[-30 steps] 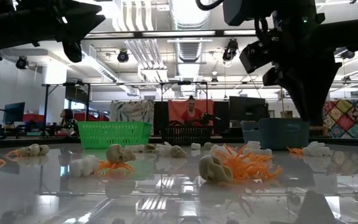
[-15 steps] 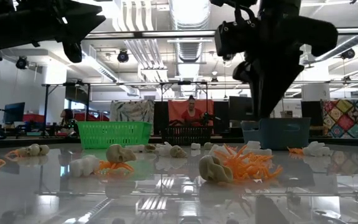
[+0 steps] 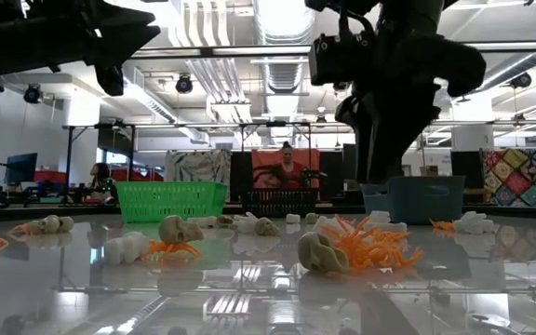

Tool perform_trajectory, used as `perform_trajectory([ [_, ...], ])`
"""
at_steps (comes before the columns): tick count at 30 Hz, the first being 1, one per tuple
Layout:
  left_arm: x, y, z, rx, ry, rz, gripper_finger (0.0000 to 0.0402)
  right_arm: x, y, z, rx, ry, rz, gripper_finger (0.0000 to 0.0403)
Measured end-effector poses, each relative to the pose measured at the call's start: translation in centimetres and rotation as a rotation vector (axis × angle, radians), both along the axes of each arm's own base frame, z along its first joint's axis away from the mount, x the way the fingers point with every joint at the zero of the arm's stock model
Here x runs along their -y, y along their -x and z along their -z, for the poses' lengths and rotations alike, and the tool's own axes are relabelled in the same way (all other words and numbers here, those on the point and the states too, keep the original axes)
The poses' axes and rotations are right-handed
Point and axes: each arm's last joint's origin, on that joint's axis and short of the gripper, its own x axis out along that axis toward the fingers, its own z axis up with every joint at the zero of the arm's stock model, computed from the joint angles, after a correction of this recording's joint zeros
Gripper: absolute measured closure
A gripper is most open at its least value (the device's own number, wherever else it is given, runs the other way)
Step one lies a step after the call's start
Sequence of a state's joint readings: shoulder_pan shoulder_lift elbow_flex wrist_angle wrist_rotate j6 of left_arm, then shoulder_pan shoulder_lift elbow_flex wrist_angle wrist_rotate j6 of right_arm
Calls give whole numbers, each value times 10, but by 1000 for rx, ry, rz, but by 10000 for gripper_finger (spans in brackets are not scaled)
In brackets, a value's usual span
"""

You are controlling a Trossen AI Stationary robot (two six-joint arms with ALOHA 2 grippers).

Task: Sort Halloween decoration
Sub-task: Put the white skeleton toy into the blue bin

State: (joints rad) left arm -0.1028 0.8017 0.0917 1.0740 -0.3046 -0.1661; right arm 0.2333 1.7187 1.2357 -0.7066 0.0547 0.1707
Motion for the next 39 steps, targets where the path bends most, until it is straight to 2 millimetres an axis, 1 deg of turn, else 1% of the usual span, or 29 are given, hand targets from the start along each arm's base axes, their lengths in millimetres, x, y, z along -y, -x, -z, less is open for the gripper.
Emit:
perform_trajectory([
  [2, 0, 0, 0, 0, 0, 0, 323, 0, 0, 5, -18, 3, 3, 262],
  [5, 0, 0, 0, -2, 0, 0, 323, 1, -1, 8, -26, -4, 37, 262],
  [11, 0, -1, 1, -6, 2, 1, 323, 7, -3, 5, -8, 2, 75, 261],
  [13, 0, -1, 1, -6, 2, 1, 323, 7, -2, 5, -11, 15, 44, 265],
  [15, 0, -1, 1, -7, 2, 1, 323, 6, -2, 5, -11, 25, 11, 280],
  [20, 0, -1, 1, -7, 3, 1, 323, 7, -3, 5, 4, 43, -3, 347],
  [21, 0, -1, 1, -6, 3, 1, 323, 7, -3, 5, 6, 47, 12, 354],
  [23, 0, -1, 1, -6, 3, 1, 323, 7, -3, 5, -2, 44, 27, 355],
  [26, 0, -1, 1, -6, 3, 2, 323, 7, -2, 6, -12, 35, 41, 333],
  [28, 0, -1, 1, -6, 3, 1, 323, 6, -2, 6, -14, 12, 42, 310],
  [35, 0, -1, 1, -6, 3, 1, 323, 4, -1, 6, -15, 15, 26, 233],
  [39, 0, -1, 1, -6, 3, 1, 323, 4, -1, 7, -18, 14, 24, 212],
])
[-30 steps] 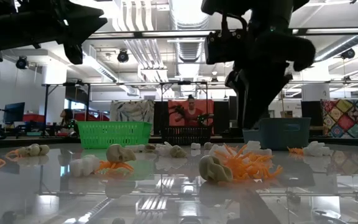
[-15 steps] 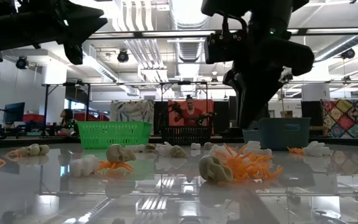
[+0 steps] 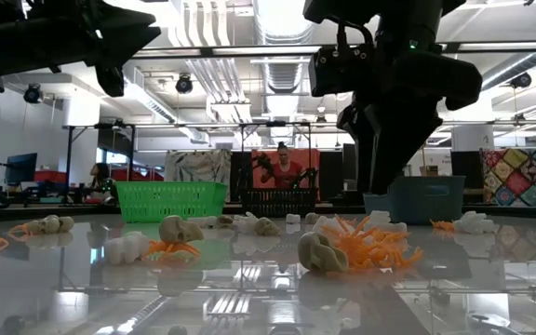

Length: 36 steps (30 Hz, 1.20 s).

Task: Sort Halloween decoration
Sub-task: Put the white skeleton toy into the blue bin

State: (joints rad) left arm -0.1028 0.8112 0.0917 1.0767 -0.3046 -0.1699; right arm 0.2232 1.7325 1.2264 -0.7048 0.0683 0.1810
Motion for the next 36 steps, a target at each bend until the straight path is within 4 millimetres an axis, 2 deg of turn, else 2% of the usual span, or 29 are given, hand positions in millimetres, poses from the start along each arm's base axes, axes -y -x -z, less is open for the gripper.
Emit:
perform_trajectory([
  [7, 0, 0, 0, 0, 0, 0, 323, -3, 1, 2, 6, 1, -16, 204],
  [24, 0, 0, 0, -1, 0, 0, 323, -1, 9, 26, 25, -5, -6, 205],
  [36, 0, 0, 0, -1, 0, 0, 323, -1, 10, 30, 48, -11, -11, 259],
])
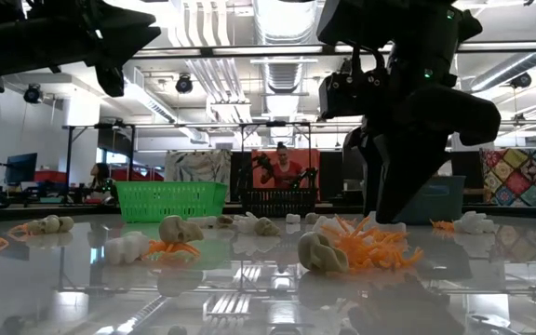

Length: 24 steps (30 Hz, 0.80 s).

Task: Sort Halloween decoration
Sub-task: Put the white skeleton toy into the blue bin

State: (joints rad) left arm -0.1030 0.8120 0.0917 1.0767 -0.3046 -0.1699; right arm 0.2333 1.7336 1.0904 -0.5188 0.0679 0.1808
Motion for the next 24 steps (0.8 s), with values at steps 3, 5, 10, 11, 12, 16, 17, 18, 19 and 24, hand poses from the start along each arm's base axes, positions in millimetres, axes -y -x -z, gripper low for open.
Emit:
perform_trajectory([
  [3, 0, 0, 0, 0, 0, 0, 323, 0, 0, 0, 0, -1, 1, 280],
  [5, 0, 0, 0, 0, 0, 0, 323, 1, 0, 0, 2, -1, 3, 296],
  [10, 0, 0, 0, 0, 0, 0, 323, 2, -1, 0, 3, 2, 6, 337],
  [11, 0, 0, 0, 0, 0, 0, 323, 2, -1, 0, 3, 4, 3, 344],
  [12, 0, 0, 0, 0, 0, 0, 323, 2, -1, 0, 3, 5, 0, 350],
  [16, 0, 0, 0, 0, 0, 0, 323, 2, 0, 0, 3, 6, -2, 370],
  [17, 0, 0, 0, 0, 0, 0, 323, 2, 0, 0, 3, 6, -2, 374],
  [18, 0, 0, 0, 0, 0, 0, 323, 2, 0, 0, 2, 6, -2, 377],
  [19, 0, 0, 0, 0, 0, 0, 323, 2, -1, 0, 3, 6, -2, 381],
  [24, 0, 0, 0, 0, 0, 0, 323, 2, -1, -4, 6, 5, 0, 393],
])
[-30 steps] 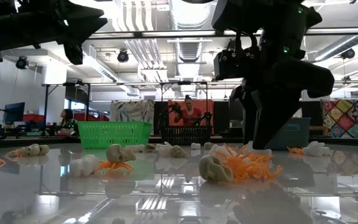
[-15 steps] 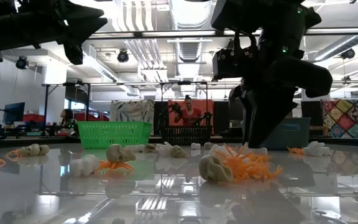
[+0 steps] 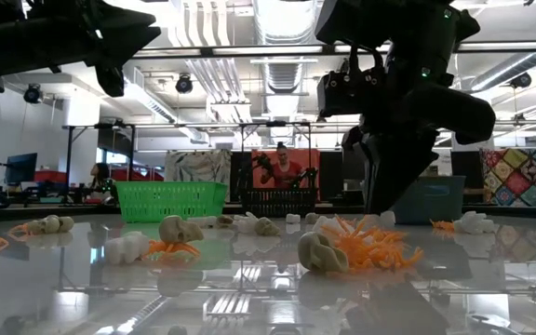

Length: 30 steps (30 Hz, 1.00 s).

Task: Sort Halloween decoration
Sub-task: Put the white skeleton toy into the blue bin

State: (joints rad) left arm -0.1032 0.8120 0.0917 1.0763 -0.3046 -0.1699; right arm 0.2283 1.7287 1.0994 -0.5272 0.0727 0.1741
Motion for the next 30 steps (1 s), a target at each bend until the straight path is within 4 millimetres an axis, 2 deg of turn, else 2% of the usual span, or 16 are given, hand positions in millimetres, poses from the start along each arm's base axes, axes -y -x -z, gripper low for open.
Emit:
perform_trajectory([
  [5, 0, 0, 0, 0, 0, 0, 323, 0, -3, -5, 7, 4, 18, 390],
  [12, 0, 0, 0, 0, 0, 0, 323, 2, -3, -5, 1, -36, 133, 344],
  [23, 0, 0, 0, -1, -1, 0, 323, 13, -8, -21, -35, -208, 712, 242],
  [30, 0, 0, 0, -1, -3, -1, 323, 16, -7, -23, -63, -314, 1031, 218],
])
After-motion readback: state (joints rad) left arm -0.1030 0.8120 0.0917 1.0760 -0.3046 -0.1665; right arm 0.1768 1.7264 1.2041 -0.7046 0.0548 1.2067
